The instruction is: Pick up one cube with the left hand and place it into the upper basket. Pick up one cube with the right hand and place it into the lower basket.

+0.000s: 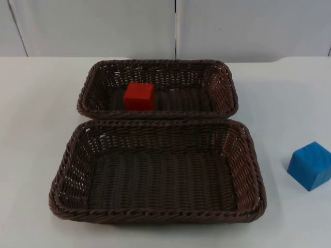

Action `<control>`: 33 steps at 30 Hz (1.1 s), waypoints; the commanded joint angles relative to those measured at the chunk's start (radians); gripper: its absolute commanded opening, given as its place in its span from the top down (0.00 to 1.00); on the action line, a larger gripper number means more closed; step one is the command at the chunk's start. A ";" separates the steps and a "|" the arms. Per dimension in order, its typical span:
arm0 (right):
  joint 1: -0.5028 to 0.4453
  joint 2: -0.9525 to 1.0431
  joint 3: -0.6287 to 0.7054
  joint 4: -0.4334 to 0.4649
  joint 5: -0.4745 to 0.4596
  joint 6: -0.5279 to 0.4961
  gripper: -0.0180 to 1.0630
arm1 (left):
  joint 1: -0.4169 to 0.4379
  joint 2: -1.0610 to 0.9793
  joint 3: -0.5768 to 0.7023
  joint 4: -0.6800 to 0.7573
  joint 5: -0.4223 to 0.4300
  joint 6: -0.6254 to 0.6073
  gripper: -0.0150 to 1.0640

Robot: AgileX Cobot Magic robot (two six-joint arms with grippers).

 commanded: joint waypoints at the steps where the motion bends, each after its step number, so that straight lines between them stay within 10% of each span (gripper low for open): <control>1: -0.003 -0.002 0.001 -0.001 -0.007 -0.007 0.20 | -0.001 -0.034 0.024 0.006 0.003 -0.008 0.01; 16: -0.003 -0.002 0.001 -0.001 -0.007 -0.007 0.20 | -0.001 -0.375 0.300 0.011 0.006 -0.020 0.01; 33: -0.003 -0.002 0.001 -0.001 -0.007 -0.007 0.20 | -0.001 -0.675 0.366 0.236 0.320 -0.150 0.01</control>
